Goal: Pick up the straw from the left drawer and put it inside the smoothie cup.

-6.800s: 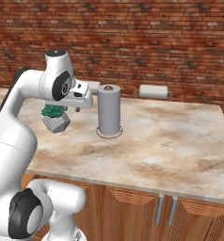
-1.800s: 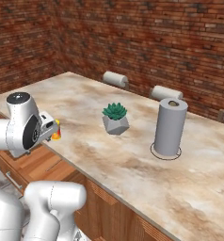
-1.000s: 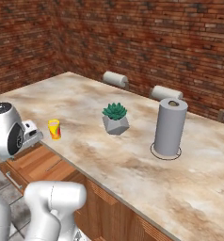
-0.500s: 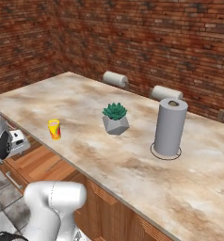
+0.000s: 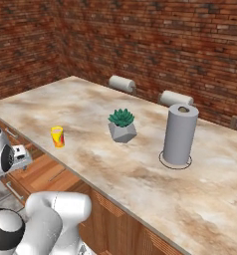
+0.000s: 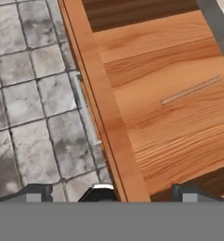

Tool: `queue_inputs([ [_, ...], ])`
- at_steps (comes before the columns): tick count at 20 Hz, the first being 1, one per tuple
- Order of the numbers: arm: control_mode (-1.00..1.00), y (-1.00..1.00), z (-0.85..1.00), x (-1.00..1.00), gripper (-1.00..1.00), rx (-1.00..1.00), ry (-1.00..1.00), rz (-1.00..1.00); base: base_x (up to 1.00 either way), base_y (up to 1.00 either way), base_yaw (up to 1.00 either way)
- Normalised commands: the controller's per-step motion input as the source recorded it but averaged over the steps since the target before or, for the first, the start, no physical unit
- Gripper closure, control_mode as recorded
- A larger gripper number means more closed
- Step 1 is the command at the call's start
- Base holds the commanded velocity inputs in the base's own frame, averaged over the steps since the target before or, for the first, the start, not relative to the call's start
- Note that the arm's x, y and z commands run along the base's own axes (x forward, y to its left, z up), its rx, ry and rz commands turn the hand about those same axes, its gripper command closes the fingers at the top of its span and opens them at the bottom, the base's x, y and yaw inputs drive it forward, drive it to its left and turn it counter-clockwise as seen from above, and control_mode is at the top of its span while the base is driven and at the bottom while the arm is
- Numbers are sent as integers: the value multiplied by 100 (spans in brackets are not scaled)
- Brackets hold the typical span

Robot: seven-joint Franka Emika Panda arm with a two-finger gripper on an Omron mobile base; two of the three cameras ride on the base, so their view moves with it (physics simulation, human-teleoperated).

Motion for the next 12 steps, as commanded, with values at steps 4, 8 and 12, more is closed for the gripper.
queue_inputs([
  [4, -100, 7, -43, 48, -100, -1, 0, -2, 0, 0, 0],
  [8, -100, 0, -43, 41, -100, 0, 1, 0, 0, 0, 0],
  [12, -100, 0, -46, 31, -100, 0, 6, 0, 0, 0, 0],
])
